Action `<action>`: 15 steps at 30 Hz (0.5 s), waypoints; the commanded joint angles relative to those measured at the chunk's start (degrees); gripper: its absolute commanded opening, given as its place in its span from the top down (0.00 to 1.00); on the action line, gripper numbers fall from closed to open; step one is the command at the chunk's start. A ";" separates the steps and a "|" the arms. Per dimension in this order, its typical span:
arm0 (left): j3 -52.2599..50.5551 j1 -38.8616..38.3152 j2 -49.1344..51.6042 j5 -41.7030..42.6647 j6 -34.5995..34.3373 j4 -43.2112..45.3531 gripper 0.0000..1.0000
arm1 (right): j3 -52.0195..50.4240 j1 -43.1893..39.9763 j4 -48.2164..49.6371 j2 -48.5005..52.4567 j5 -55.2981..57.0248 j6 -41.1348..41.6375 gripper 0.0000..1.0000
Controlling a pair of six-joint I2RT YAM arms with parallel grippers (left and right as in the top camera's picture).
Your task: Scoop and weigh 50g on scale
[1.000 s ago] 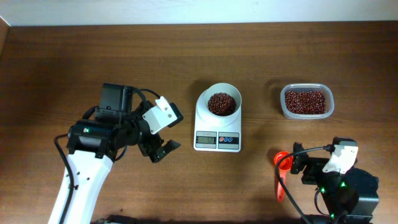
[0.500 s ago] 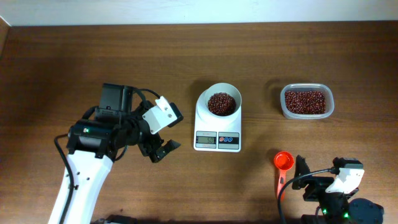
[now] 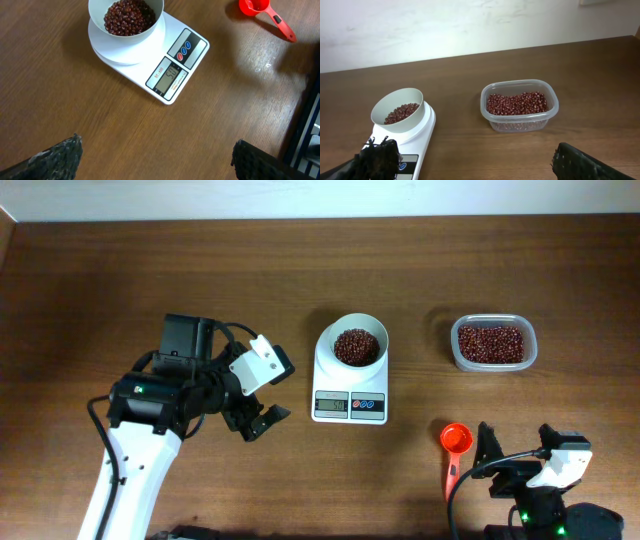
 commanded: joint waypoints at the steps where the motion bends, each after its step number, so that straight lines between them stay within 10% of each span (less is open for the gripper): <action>1: 0.79 0.28 -0.55 0.17 0.35 0.04 0.01 | 0.26 0.35 0.26 -0.39 -0.74 0.42 0.01; 15: 0.79 0.28 -0.55 0.17 0.35 0.04 0.01 | -19.37 0.20 25.79 -0.48 -7.06 0.44 0.01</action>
